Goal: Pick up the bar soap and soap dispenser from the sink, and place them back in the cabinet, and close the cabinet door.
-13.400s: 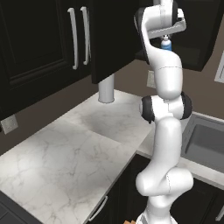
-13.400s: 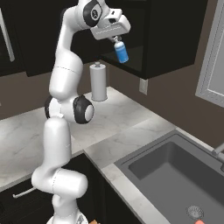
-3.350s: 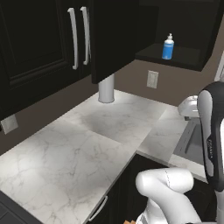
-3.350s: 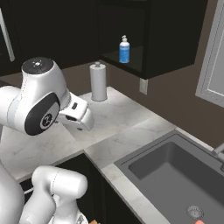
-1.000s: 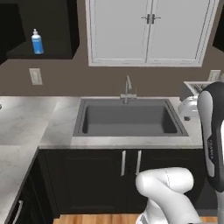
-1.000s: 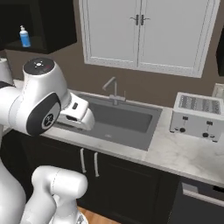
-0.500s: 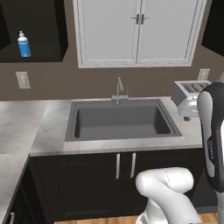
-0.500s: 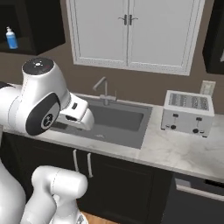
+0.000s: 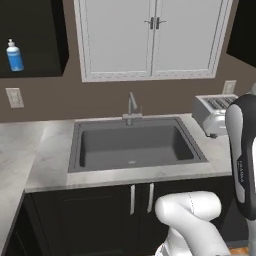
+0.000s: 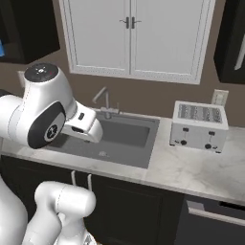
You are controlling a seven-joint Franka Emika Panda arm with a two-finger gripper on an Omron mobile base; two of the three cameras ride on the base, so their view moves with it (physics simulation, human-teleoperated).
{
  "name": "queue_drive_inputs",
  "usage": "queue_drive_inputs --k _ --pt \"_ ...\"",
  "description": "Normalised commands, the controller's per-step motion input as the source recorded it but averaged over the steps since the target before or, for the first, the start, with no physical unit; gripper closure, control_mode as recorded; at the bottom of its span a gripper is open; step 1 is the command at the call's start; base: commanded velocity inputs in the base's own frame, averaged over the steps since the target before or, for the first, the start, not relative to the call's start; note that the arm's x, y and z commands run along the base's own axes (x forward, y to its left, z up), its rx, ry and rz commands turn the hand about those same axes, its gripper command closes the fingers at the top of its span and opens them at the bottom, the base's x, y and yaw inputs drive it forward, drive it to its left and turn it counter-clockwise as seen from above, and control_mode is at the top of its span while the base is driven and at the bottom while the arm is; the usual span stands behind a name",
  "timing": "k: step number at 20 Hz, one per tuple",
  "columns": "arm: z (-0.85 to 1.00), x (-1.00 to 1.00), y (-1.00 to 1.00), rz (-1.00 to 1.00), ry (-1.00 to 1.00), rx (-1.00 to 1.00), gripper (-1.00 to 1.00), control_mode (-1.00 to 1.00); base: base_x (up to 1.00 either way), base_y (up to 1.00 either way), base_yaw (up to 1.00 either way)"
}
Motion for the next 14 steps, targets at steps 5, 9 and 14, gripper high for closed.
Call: queue_drive_inputs --k 5,9,14 --pt "0.00 0.00 0.00 0.00 0.00 0.00 -1.00 1.00 0.31 0.03 0.00" --pt "0.00 0.00 0.00 0.00 0.00 0.00 -1.00 1.00 0.33 0.00 0.00" --pt "0.00 0.00 0.00 0.00 0.00 0.00 -1.00 1.00 0.31 0.05 -0.04"
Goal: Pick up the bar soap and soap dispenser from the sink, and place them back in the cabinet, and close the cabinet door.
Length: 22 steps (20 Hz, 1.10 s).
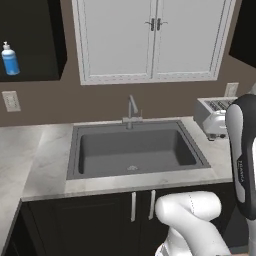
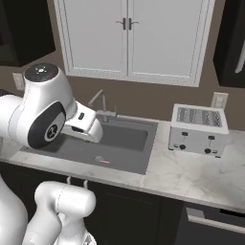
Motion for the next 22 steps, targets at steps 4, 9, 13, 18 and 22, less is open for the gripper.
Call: queue_drive_inputs --k 4,9,13,18,22 --pt "0.00 0.00 0.00 0.00 0.00 0.00 -1.00 1.00 0.29 0.27 -0.13" --pt "0.00 0.00 0.00 0.00 0.00 0.00 -1.00 1.00 0.25 0.34 -0.15" --pt "0.00 0.00 0.00 0.00 0.00 0.00 -1.00 1.00 0.21 0.30 -0.13" --pt "0.00 0.00 0.00 0.00 0.00 0.00 -1.00 1.00 0.35 0.07 -0.04" --pt "0.00 0.00 0.00 0.00 0.00 0.00 -1.00 1.00 0.36 0.00 0.00"
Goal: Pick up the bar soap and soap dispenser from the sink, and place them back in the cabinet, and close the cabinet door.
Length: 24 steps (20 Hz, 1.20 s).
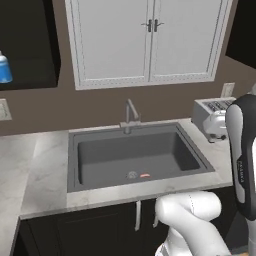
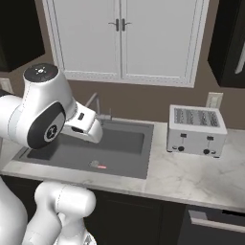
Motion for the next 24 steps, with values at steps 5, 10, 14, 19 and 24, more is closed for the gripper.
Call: queue_drive_inputs --k 5,10,14,19,24 --pt "0.00 0.00 0.00 0.00 0.00 0.00 -1.00 1.00 0.36 0.00 0.00" --pt "0.00 0.00 0.00 0.00 0.00 0.00 -1.00 1.00 0.32 0.00 0.00" --pt "0.00 0.00 0.00 0.00 0.00 0.00 -1.00 1.00 0.32 0.02 0.00" --pt "0.00 0.00 0.00 0.00 0.00 0.00 -1.00 1.00 0.30 0.02 0.00" --pt "0.00 0.00 0.00 0.00 0.00 0.00 -1.00 1.00 0.33 0.00 0.00"
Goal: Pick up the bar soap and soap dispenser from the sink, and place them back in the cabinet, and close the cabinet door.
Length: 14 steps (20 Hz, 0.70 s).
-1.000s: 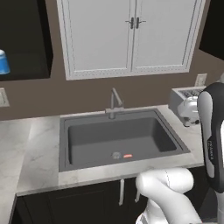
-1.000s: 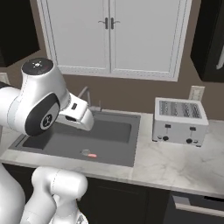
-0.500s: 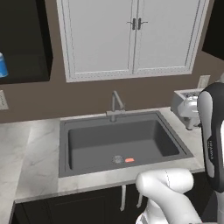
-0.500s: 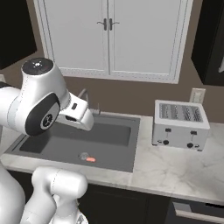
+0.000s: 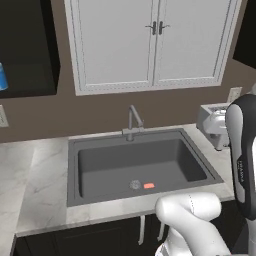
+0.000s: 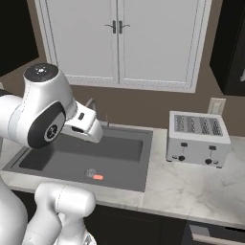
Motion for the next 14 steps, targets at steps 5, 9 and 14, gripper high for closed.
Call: queue_drive_inputs --k 5,9,14 --pt "0.00 0.00 0.00 0.00 0.00 0.00 -1.00 1.00 0.34 0.00 0.00" --pt "0.00 0.00 0.00 0.00 0.00 0.00 -1.00 1.00 0.35 0.00 0.00" --pt "0.00 0.00 0.00 0.00 0.00 0.00 -1.00 1.00 0.32 0.00 0.00"
